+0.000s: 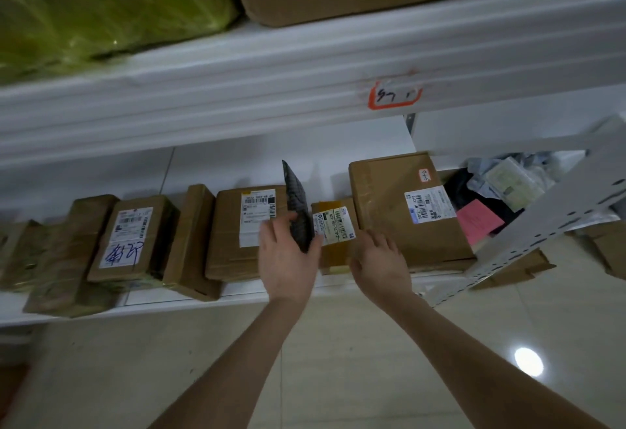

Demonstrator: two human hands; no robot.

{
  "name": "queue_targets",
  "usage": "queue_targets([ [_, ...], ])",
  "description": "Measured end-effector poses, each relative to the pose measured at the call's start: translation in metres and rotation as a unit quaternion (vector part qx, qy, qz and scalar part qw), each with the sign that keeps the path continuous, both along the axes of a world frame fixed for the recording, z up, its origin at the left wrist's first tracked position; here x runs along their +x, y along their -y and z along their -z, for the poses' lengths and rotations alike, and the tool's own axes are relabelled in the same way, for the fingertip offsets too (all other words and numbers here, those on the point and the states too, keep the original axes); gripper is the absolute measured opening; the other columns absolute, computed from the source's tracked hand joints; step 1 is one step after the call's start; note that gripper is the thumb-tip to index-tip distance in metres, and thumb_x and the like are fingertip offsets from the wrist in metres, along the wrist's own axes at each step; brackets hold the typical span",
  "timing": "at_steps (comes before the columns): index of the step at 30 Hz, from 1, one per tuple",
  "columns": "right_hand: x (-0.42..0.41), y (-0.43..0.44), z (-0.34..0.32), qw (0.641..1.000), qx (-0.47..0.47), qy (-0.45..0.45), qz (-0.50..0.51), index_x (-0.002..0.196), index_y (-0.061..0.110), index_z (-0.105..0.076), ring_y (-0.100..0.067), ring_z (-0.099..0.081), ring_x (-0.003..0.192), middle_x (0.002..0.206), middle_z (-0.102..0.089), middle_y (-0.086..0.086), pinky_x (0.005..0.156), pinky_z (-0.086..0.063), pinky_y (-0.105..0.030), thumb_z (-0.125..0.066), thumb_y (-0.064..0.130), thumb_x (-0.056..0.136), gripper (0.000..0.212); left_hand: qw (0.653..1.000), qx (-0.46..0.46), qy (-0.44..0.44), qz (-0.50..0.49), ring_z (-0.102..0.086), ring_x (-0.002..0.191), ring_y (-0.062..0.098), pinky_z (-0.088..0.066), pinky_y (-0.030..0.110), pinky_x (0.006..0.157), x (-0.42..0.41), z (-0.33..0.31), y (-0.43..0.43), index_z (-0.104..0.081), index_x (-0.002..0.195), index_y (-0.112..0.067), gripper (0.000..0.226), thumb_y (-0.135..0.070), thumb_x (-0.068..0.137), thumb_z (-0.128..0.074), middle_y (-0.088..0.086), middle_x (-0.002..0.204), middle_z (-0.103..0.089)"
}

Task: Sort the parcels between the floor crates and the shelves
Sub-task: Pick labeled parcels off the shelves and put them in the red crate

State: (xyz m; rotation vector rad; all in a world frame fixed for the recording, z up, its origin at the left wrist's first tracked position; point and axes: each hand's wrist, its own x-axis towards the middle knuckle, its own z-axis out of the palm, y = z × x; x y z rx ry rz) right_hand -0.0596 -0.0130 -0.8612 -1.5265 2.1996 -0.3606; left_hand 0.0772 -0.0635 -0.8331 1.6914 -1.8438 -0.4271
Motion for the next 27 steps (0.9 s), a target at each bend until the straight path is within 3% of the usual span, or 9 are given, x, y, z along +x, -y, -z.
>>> queue_targets([
  [3, 0.007, 0.011, -0.009, 0.987, -0.032, 0.154, 0.039, 0.143, 0.022, -0.036, -0.024, -0.041, 0.131, 0.141, -0.046, -0.002, 0.105, -0.040, -0.042, -0.050, 0.034, 0.096, 0.051, 0.986, 0.148, 0.054, -0.054, -0.048, 0.119, 0.026, -0.053, 0.042, 0.078, 0.001, -0.006, 0.031, -0.036, 0.139, -0.016, 0.074, -0.043, 0.080, -0.070, 0.009, 0.133, -0.045],
  [5, 0.013, 0.016, -0.013, 0.958, -0.026, 0.281, 0.057, 0.144, 0.020, -0.036, -0.020, -0.046, 0.129, 0.140, -0.049, -0.002, 0.104, -0.041, -0.035, -0.049, 0.036, 0.097, 0.051, 0.979, 0.192, 0.054, -0.040, -0.059, 0.100, 0.023, -0.053, 0.034, 0.071, -0.003, -0.002, 0.036, -0.054, 0.127, -0.017, 0.043, -0.033, 0.088, -0.062, 0.004, 0.115, -0.061],
  [9, 0.022, 0.034, -0.026, 0.883, 0.011, 0.451, 0.129, 0.145, 0.019, -0.037, -0.012, -0.049, 0.115, 0.134, -0.051, 0.001, 0.096, -0.036, -0.027, -0.050, 0.049, 0.093, 0.061, 0.996, 0.080, -0.030, -0.014, -0.066, 0.080, 0.020, -0.038, 0.018, 0.054, -0.008, -0.005, 0.018, -0.072, 0.104, -0.018, 0.018, -0.017, 0.091, -0.060, 0.002, 0.092, -0.072],
  [11, 0.026, 0.044, -0.033, 0.839, 0.018, 0.514, 0.178, 0.133, 0.020, -0.051, -0.013, -0.057, 0.106, 0.123, -0.060, 0.003, 0.092, -0.042, -0.027, -0.057, 0.052, 0.088, 0.056, 0.997, 0.048, -0.034, 0.057, -0.066, 0.079, 0.019, -0.045, 0.021, 0.058, -0.007, -0.008, 0.005, -0.073, 0.101, -0.017, 0.017, -0.013, 0.089, -0.061, 0.002, 0.091, -0.071],
  [13, 0.029, 0.049, -0.036, 0.808, -0.001, 0.538, 0.240, 0.120, 0.016, -0.062, -0.019, -0.064, 0.096, 0.108, -0.068, -0.002, 0.087, -0.052, -0.033, -0.065, 0.035, 0.087, 0.038, 0.987, 0.070, -0.042, 0.138, -0.065, 0.084, 0.021, -0.051, 0.029, 0.069, -0.005, -0.008, -0.006, -0.074, 0.102, -0.015, 0.022, -0.006, 0.086, -0.061, 0.003, 0.096, -0.071],
  [16, 0.023, 0.043, -0.038, 0.822, -0.038, 0.478, 0.307, 0.113, 0.010, -0.066, -0.024, -0.063, 0.088, 0.110, -0.068, -0.010, 0.073, -0.054, -0.033, -0.060, 0.002, 0.086, 0.029, 0.976, 0.106, -0.070, 0.175, -0.066, 0.088, 0.022, -0.052, 0.029, 0.074, 0.004, -0.009, -0.020, -0.075, 0.102, -0.015, 0.025, -0.005, 0.087, -0.058, 0.005, 0.100, -0.072],
  [22, -0.010, 0.008, -0.052, 0.761, -0.019, 0.551, 0.344, 0.109, 0.013, -0.063, -0.028, -0.064, 0.099, 0.111, -0.067, -0.008, 0.089, -0.052, -0.049, -0.062, 0.000, 0.088, 0.024, 0.974, 0.168, -0.149, -0.019, -0.057, 0.105, 0.012, -0.041, 0.021, 0.086, 0.026, -0.028, -0.009, -0.051, 0.134, -0.014, 0.047, -0.023, 0.089, -0.063, -0.003, 0.120, -0.057],
  [25, -0.016, -0.008, -0.058, 0.766, -0.013, 0.556, 0.324, 0.106, 0.014, -0.063, -0.026, -0.063, 0.096, 0.110, -0.066, -0.007, 0.080, -0.053, -0.040, -0.061, 0.000, 0.088, 0.023, 0.933, 0.267, -0.240, -0.007, -0.060, 0.086, 0.001, -0.046, 0.016, 0.078, 0.028, -0.038, -0.008, -0.051, 0.133, -0.012, 0.049, -0.025, 0.088, -0.066, -0.005, 0.121, -0.060],
  [27, -0.017, -0.017, -0.062, 0.775, -0.012, 0.554, 0.305, 0.103, 0.015, -0.063, -0.020, -0.064, 0.087, 0.106, -0.066, -0.005, 0.069, -0.051, -0.030, -0.062, -0.001, 0.088, 0.022, 0.916, 0.293, -0.276, 0.012, -0.065, 0.097, 0.015, -0.052, 0.026, 0.082, 0.027, -0.042, -0.013, -0.061, 0.119, -0.008, 0.035, -0.019, 0.087, -0.068, 0.003, 0.115, -0.067],
])
